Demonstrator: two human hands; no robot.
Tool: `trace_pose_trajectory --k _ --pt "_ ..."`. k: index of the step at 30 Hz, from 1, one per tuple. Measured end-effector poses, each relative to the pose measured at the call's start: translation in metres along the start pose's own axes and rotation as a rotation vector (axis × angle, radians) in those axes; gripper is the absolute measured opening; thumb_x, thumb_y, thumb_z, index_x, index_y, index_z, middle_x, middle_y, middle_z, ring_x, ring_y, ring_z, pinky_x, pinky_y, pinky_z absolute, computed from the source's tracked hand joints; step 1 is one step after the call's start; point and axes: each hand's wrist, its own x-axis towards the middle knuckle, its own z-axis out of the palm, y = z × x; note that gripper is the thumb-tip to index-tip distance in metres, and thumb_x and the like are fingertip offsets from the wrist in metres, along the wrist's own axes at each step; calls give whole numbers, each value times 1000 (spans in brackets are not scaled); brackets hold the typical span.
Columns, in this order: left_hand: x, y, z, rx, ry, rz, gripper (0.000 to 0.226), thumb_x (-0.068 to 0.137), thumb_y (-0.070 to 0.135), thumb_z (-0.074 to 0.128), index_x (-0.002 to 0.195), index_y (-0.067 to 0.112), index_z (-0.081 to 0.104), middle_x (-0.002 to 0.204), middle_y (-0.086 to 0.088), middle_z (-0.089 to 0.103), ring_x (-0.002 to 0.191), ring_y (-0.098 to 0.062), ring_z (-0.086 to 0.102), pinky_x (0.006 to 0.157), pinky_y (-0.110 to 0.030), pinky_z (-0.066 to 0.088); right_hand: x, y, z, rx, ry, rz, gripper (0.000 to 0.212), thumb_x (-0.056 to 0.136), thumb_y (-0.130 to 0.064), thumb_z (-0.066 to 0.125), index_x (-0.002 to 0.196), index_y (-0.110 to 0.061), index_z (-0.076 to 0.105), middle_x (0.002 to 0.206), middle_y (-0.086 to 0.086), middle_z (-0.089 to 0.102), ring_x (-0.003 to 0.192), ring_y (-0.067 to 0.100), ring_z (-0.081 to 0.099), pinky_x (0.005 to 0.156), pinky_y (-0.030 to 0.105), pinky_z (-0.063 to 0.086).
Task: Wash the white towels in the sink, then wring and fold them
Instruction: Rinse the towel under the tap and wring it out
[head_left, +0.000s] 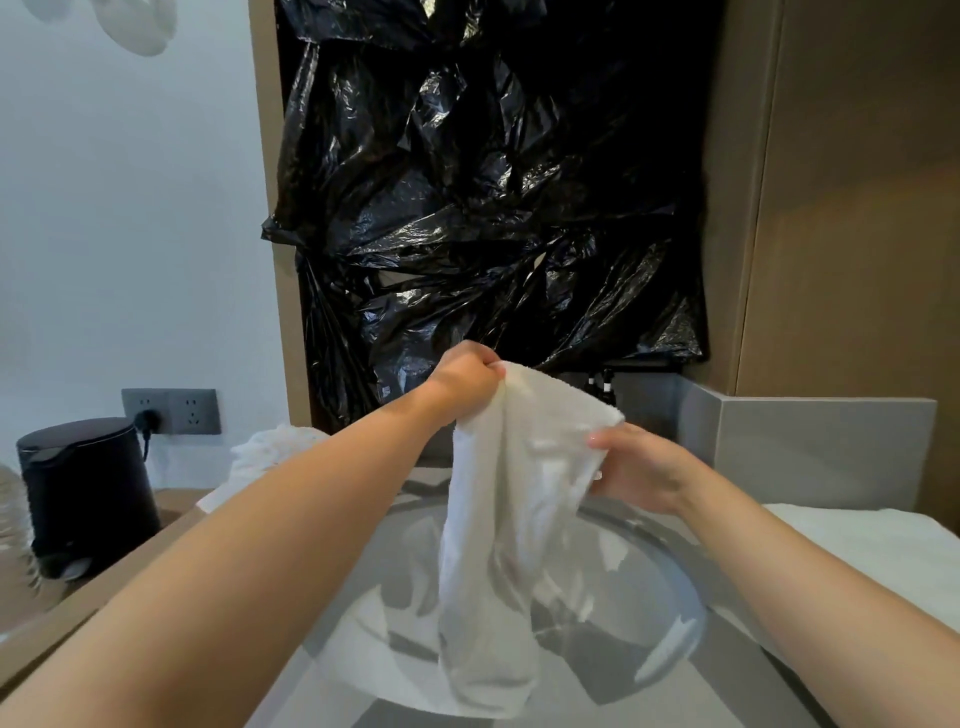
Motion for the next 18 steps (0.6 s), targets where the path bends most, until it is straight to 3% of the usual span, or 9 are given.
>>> trace_pose_trajectory --k 3,5,7,9,11,12,13,15,18 --pt "0 -1 -5 12 10 -1 38 99 18 47 61 13 44 60 1 36 50 -13 35 42 -17 31 13 -3 5 -59 218 -31 37 89 -10 61 124 2 57 107 17 68 87 29 69 67 37 55" --pt "0 1 -17 115 -64 56 35 98 25 52 66 9 56 62 0 42 52 -13 40 48 -21 34 24 -11 4 -109 414 -74 32 93 -3 58 122 10 57 97 16 68 82 28 67 70 36 54" --pt "5 7 -37 221 -99 124 26 93 31 62 81 10 69 68 1 54 59 -10 49 53 -20 40 28 -28 4 -75 471 -166 25 92 -2 59 115 6 61 90 10 71 79 22 68 69 32 55" --pt "6 13 -53 34 9 177 15 87 29 73 95 16 72 76 3 63 67 -9 58 63 -20 51 28 -48 7 18 464 -275 13 90 -4 62 103 -2 65 84 6 74 77 19 70 68 30 57" --pt "7 3 -56 -579 11 167 34 89 18 70 122 20 59 93 1 67 79 -13 65 78 -31 58 30 -62 10 108 493 -328 7 91 -8 62 98 -6 64 86 6 73 78 19 69 66 31 56" --pt "5 -13 -47 -818 -111 113 42 92 16 65 130 22 49 103 -2 66 86 -16 66 81 -35 59 31 -63 11 119 523 -321 9 92 -10 62 100 -6 63 87 6 71 77 19 69 64 31 55" --pt "-1 -30 -31 -894 -258 50 45 93 18 64 133 20 44 110 -5 66 93 -20 66 84 -38 58 32 -61 12 110 545 -305 12 93 -12 61 102 -5 61 88 7 70 76 19 68 61 30 54" --pt "-20 -59 5 -715 -437 -67 42 89 21 69 127 7 55 113 -11 67 100 -27 66 94 -48 53 31 -52 14 67 541 -273 15 94 -12 61 106 -3 59 88 8 68 73 17 67 59 29 54" --pt "-27 -58 16 -684 -257 -108 24 95 17 62 114 4 65 109 -13 71 98 -27 68 86 -41 57 27 -51 13 -39 590 -303 9 95 -14 60 94 -4 62 92 12 68 77 20 68 69 34 56"
